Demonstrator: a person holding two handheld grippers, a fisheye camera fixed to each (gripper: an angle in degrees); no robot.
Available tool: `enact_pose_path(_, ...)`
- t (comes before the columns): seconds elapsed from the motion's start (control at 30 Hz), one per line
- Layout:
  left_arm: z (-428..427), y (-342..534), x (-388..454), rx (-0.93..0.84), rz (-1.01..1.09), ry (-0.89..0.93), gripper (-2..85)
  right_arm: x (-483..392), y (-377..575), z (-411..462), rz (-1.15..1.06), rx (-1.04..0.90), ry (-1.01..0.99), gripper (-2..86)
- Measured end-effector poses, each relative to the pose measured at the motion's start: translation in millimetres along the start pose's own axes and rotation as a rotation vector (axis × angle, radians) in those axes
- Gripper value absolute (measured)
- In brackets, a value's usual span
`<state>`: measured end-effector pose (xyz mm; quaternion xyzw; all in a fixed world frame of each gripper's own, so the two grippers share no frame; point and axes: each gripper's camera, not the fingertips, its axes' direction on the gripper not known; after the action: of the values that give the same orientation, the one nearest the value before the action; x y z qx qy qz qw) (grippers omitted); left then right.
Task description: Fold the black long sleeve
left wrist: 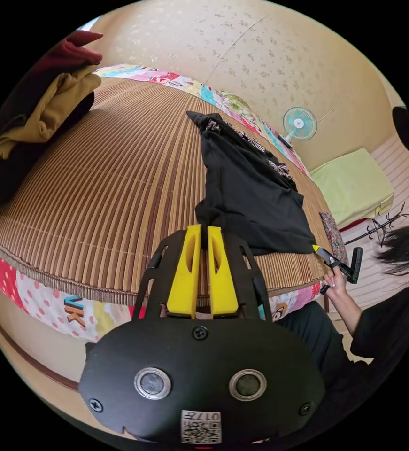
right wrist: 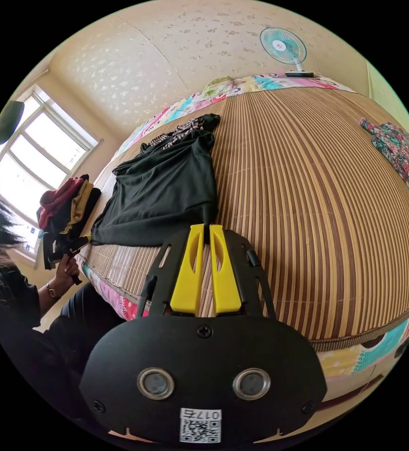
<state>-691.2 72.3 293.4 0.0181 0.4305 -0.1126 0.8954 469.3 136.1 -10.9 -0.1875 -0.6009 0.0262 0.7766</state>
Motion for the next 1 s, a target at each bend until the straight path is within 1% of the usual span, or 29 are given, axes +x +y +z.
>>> enact_pose_path(0.13,-17.0,22.8,-9.7,0.07,0.026,0.018,2.2,-8.7,21.6,-7.6,-0.019,0.043,0.025,2.2)
enact_pose_path(0.23,-43.2,51.6,-28.5,0.117,-0.021,0.123,1.2,-18.0,58.2,-37.7,0.013,0.107,-0.043,2.0)
enact_pose_path(0.3,-79.6,80.0,-42.8,0.155,-0.086,0.222,0.8,-29.3,101.6,-75.0,0.048,0.172,-0.125,2.0)
enact_pose_path(0.33,-89.9,87.2,-45.6,0.164,-0.097,0.243,0.7,-32.5,111.8,-83.2,0.05,0.177,-0.13,2.0)
enact_pose_path(0.43,-137.7,117.3,-56.4,0.18,-0.084,0.303,0.5,-44.7,156.3,-121.3,0.035,0.176,-0.175,2.1)
enact_pose_path(0.53,-180.8,140.7,-74.1,0.214,-0.097,0.445,0.3,-47.6,194.6,-164.5,0.049,0.233,-0.27,2.0)
enact_pose_path(0.6,-209.7,156.1,-85.9,0.24,-0.091,0.575,0.2,-50.9,214.1,-193.1,0.083,0.272,-0.329,2.0)
enact_pose_path(0.67,-225.4,163.7,-91.4,0.256,-0.117,0.612,0.2,-54.6,218.2,-208.5,0.096,0.301,-0.354,2.1)
enact_pose_path(0.73,-236.4,159.9,-93.0,0.273,-0.117,0.614,0.2,-59.3,209.9,-217.4,0.089,0.329,-0.357,2.1)
enact_pose_path(0.83,-239.8,123.4,-89.0,0.309,-0.079,0.582,0.2,-67.1,164.7,-211.3,0.025,0.349,-0.324,2.2)
enact_pose_path(0.93,-219.3,59.5,-85.0,0.338,-0.09,0.597,0.4,-72.5,86.7,-184.5,-0.056,0.38,-0.284,2.4)
enact_pose_path(1.0,-191.6,-4.4,-80.8,0.342,-0.111,0.569,0.8,-75.2,10.5,-150.4,-0.091,0.383,-0.211,2.7)
